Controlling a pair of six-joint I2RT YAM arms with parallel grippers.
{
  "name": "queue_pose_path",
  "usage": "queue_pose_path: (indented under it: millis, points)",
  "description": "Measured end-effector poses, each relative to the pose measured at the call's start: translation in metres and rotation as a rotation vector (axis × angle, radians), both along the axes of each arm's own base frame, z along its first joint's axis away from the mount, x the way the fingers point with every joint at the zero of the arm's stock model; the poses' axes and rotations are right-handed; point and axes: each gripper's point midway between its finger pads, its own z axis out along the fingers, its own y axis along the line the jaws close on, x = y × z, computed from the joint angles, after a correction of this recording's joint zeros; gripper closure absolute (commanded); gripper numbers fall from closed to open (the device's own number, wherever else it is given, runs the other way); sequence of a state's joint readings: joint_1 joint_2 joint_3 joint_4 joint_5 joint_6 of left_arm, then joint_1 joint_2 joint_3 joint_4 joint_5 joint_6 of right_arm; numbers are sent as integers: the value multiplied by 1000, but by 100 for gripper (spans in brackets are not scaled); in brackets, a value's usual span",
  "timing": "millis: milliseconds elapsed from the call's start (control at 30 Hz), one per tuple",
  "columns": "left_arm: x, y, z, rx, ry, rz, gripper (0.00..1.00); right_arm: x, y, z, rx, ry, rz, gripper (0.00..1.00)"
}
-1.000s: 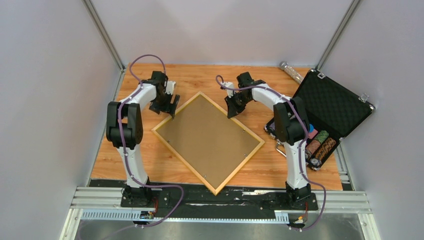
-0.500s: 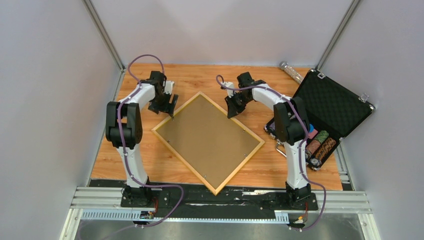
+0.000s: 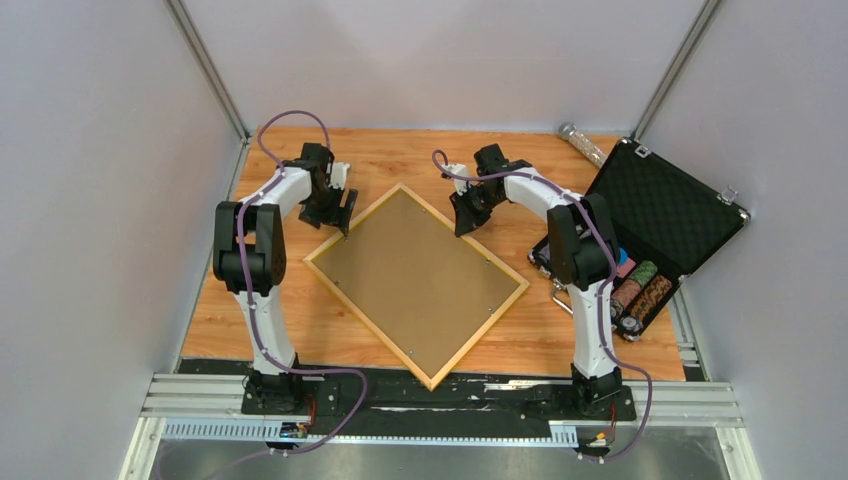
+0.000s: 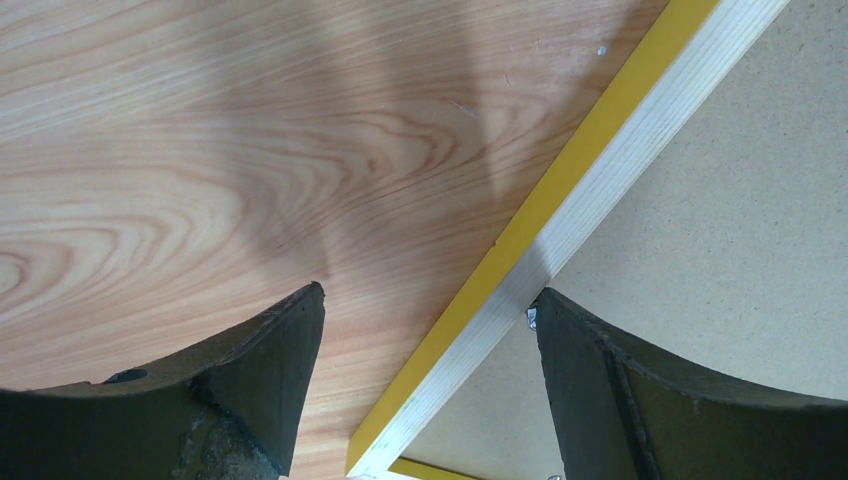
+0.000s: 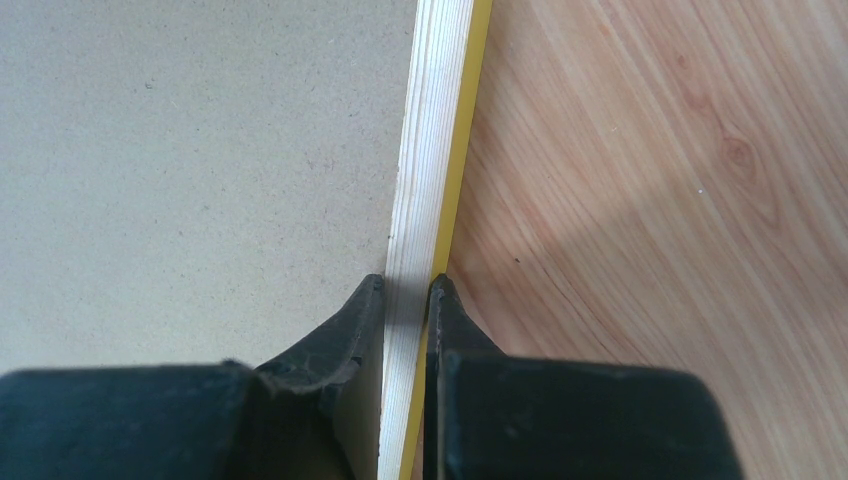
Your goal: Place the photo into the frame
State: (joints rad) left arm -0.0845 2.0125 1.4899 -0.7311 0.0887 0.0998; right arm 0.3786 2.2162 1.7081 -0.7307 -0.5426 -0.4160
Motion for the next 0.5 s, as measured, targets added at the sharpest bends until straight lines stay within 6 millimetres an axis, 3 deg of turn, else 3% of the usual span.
queue_pose_path:
  millis: [500]
  points:
    - [2, -5, -2, -12, -13, -20, 26, 0, 0, 0, 0, 0, 0, 98]
